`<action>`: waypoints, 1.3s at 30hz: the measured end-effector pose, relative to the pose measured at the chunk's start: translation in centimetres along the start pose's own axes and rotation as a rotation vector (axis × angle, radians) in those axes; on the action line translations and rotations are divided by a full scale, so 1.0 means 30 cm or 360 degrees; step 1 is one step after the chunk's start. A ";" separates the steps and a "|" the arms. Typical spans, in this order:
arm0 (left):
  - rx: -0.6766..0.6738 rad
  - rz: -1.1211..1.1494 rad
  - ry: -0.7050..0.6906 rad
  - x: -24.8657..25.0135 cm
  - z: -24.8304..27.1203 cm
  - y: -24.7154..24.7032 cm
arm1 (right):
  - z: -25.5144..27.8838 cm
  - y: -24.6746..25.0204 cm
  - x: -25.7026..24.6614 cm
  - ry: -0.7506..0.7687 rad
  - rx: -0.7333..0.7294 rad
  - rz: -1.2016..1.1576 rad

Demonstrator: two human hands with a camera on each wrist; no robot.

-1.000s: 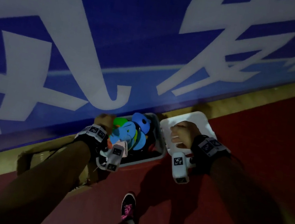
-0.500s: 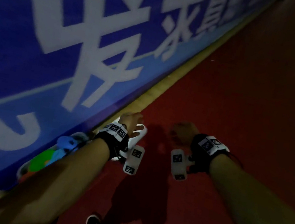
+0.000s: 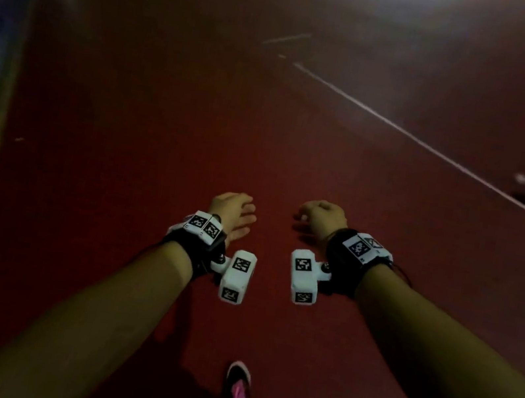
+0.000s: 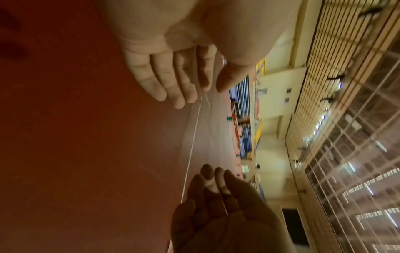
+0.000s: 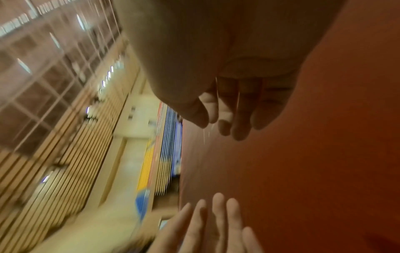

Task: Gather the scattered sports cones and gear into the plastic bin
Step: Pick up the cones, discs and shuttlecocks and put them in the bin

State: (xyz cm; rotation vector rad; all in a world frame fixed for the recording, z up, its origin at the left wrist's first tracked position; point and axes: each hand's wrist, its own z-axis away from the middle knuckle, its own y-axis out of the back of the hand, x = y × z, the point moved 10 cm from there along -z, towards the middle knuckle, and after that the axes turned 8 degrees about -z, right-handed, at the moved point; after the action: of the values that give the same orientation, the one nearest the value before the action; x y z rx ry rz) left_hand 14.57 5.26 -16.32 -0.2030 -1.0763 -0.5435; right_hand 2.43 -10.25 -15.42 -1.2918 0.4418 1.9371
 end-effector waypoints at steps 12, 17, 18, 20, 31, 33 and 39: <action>-0.0736 -0.0259 -0.0044 0.403 -0.543 -1.408 | -0.491 1.158 -0.401 0.0117 0.0924 -0.0380; -0.1003 -0.0410 -0.0082 0.503 -0.573 -1.998 | -0.547 1.600 -0.467 0.0125 0.1268 -0.0519; -0.1076 -0.0446 -0.0081 0.501 -0.559 -2.097 | -0.559 1.677 -0.470 0.0119 0.1324 -0.0550; -0.1207 -0.0545 -0.0083 0.491 -0.541 -2.306 | -0.603 1.852 -0.468 0.0101 0.1437 -0.0640; -0.1119 -0.0679 -0.0143 0.731 -0.864 -3.199 | -1.245 2.655 -0.805 0.0084 0.1275 -0.0669; -0.1070 -0.0645 -0.0153 0.810 -0.948 -3.329 | -1.398 2.785 -0.925 0.0073 0.1185 -0.0663; -0.0948 -0.0654 -0.0073 0.918 -1.234 -3.666 | -1.784 3.053 -1.103 -0.0066 0.1067 -0.0394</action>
State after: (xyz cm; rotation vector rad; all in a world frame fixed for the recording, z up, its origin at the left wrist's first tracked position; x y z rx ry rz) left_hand -3.25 -112.59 -20.83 -0.5213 -0.9796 -1.2327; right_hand -24.94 -117.85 -19.70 -0.8187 0.7873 1.4232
